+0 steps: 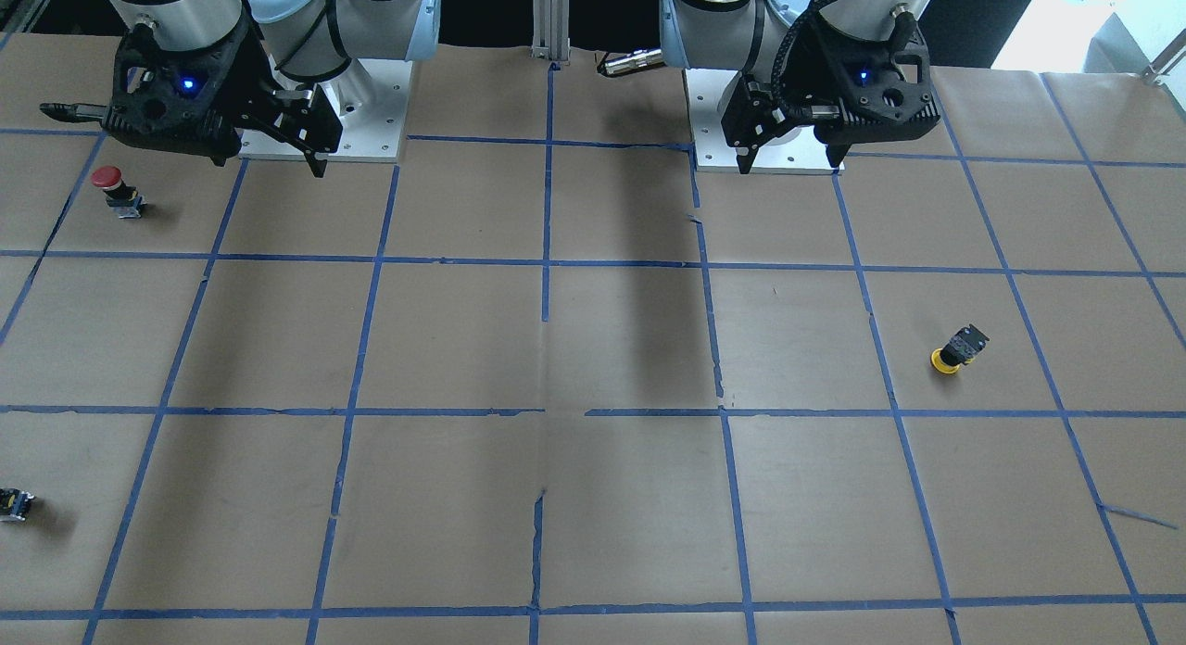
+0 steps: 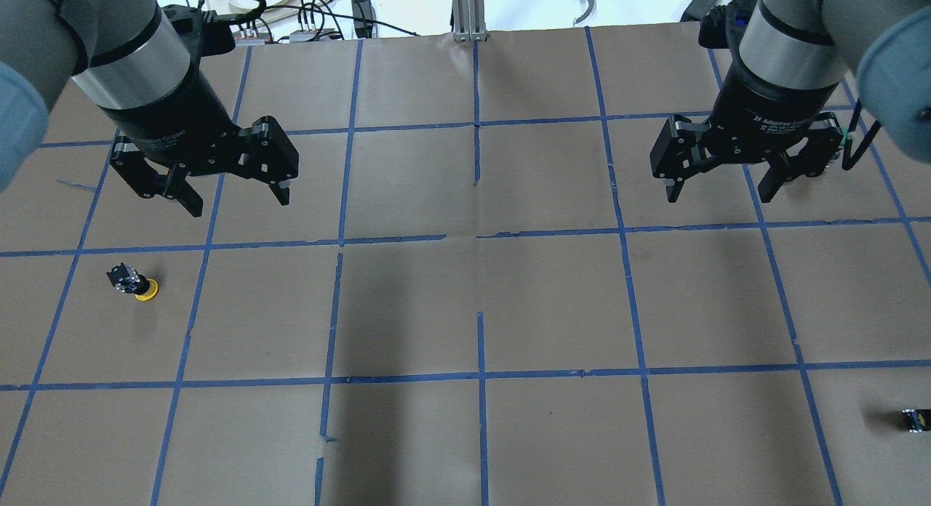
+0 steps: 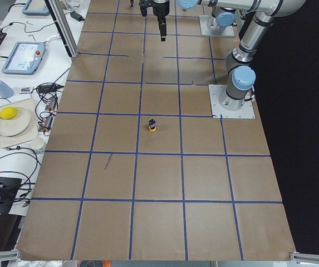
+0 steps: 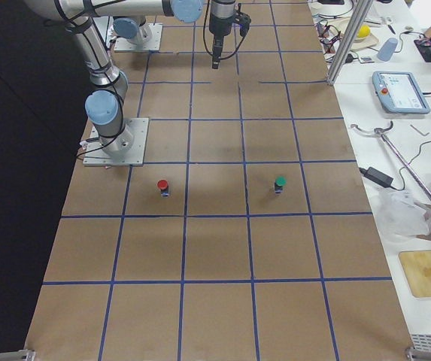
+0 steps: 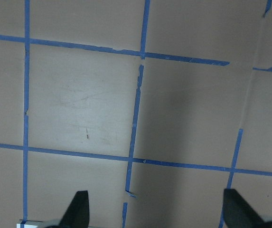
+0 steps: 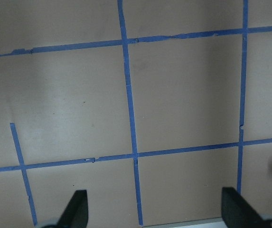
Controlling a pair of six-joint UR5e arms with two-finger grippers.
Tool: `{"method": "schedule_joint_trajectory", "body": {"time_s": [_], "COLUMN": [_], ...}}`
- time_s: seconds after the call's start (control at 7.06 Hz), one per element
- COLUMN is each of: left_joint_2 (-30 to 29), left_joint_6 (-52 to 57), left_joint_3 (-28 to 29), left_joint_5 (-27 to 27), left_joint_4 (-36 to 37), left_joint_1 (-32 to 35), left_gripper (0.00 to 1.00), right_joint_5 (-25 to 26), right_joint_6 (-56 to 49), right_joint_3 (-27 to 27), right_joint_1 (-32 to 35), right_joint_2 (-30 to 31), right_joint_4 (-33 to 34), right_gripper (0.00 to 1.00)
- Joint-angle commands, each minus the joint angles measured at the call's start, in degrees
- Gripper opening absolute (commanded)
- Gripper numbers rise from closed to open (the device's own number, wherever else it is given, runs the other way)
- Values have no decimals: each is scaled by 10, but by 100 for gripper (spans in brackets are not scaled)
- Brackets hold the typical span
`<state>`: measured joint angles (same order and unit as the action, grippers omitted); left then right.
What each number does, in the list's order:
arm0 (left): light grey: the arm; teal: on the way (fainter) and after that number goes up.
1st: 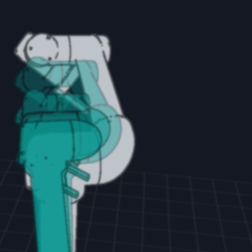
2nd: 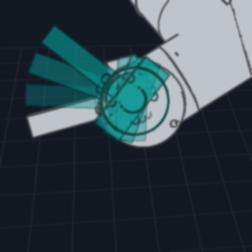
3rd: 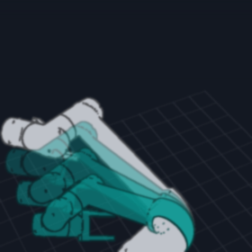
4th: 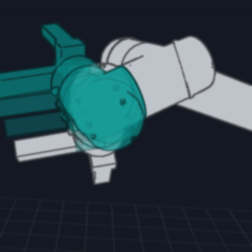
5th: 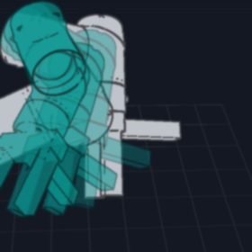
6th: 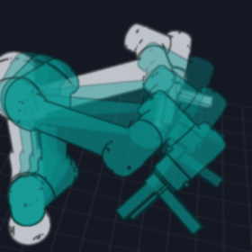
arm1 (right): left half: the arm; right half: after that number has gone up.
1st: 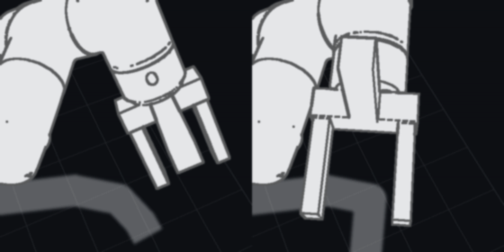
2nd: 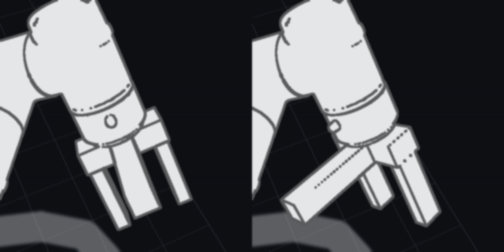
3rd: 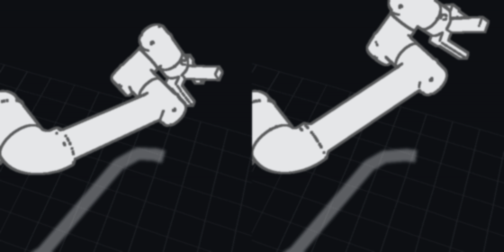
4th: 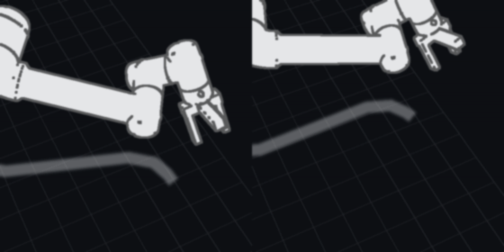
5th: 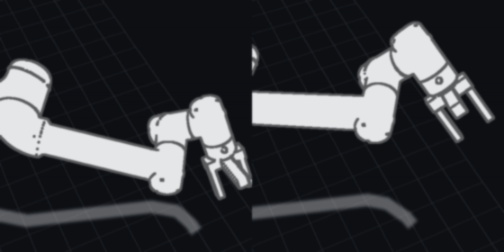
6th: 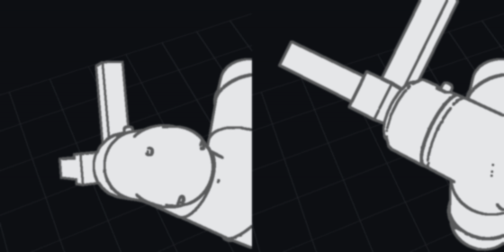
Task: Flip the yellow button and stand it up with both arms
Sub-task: 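Move the left gripper down toward the yellow button lying on the table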
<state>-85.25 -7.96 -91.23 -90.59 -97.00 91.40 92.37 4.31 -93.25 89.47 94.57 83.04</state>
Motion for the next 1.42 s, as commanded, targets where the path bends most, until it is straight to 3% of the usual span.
{"method": "schedule_joint_trajectory", "body": {"time_s": [0.0, 0.28, 0.85, 1.13, 1.28], "left_joint_2": [-4, 17, 6, -41, -93], "left_joint_6": [46, 96, 209, 221, 221], "left_joint_3": [-16, -72, -167, -178, -166], "left_joint_5": [5, 2, 8, 6, 1], "left_joint_4": [64, 118, 221, 242, 274], "left_joint_1": [0, -23, -196, -315, -344], "left_gripper": [92, 98, 99, 99, 100], "right_joint_5": [-1, -1, 21, 10, 9], "right_joint_6": [1, 1, -3, -14, -13], "right_joint_3": [0, 0, 8, 3, 8], "right_joint_1": [0, 0, -9, -8, -7], "right_joint_2": [-1, 0, 3, 51, 45], "right_joint_4": [1, 1, -4, -13, -5], "right_gripper": [100, 100, 100, 100, 100]}}
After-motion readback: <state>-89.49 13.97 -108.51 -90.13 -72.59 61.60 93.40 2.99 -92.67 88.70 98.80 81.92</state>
